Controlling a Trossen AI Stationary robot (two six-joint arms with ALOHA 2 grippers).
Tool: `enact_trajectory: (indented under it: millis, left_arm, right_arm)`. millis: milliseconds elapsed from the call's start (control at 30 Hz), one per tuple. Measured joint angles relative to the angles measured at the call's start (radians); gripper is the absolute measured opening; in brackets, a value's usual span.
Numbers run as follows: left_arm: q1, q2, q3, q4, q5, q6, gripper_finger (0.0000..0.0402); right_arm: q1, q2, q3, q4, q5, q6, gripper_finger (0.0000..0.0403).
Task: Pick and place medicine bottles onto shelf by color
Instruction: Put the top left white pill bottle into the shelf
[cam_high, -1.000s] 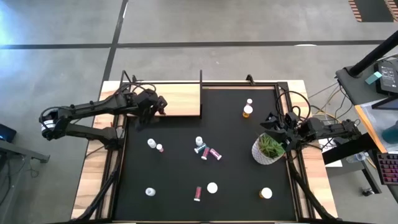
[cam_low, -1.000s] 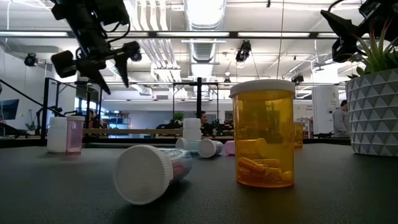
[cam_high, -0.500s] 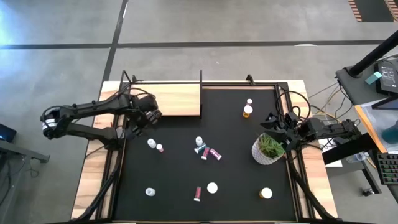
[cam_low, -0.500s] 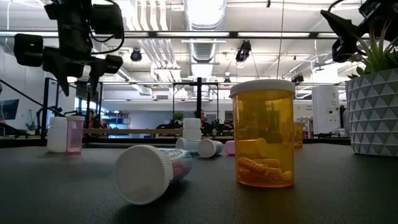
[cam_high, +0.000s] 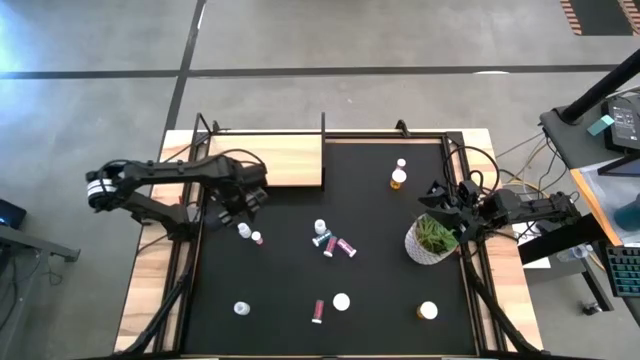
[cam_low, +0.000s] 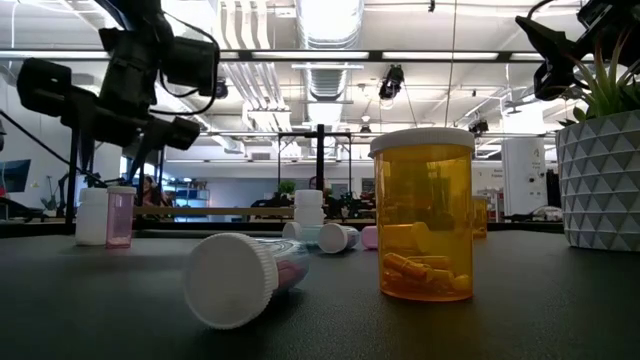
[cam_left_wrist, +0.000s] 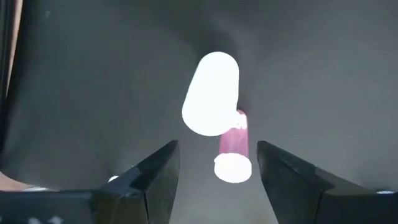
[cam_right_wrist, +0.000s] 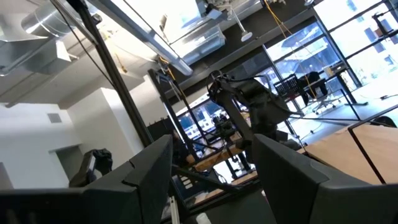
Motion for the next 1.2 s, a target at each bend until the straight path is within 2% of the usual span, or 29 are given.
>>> enact_trajectory:
  millis: [133,400,567,900,1200]
  left_arm:
    - [-0.016,-0.003,0.001,0.004,-0.003,-0.001,0.0213]
    - [-0.022,-0.016,0.001,0.004,-0.028,-0.006,0.0292]
    - [-0.030,-0.016,-0.001,-0.021,-0.041,-0.007,0.0323]
    - [-0.074,-0.015,-0.040,0.010,-0.125,-0.013,0.0328]
    - [-0.077,-0.016,-0.124,0.127,-0.129,-0.031,0.0328]
  right_arm:
    - [0.000,0.000,0.000,0.000,0.000,0.000,0.0212]
    - [0.000,0.000,0.000,0.000,0.000,0.000,0.0212]
    - [0.000,0.000,0.000,0.000,0.000,0.000,0.0212]
    - [0.000,0.000,0.000,0.000,0.000,0.000,0.0212]
    - [0.000,0.000,0.000,0.000,0.000,0.000,0.0212]
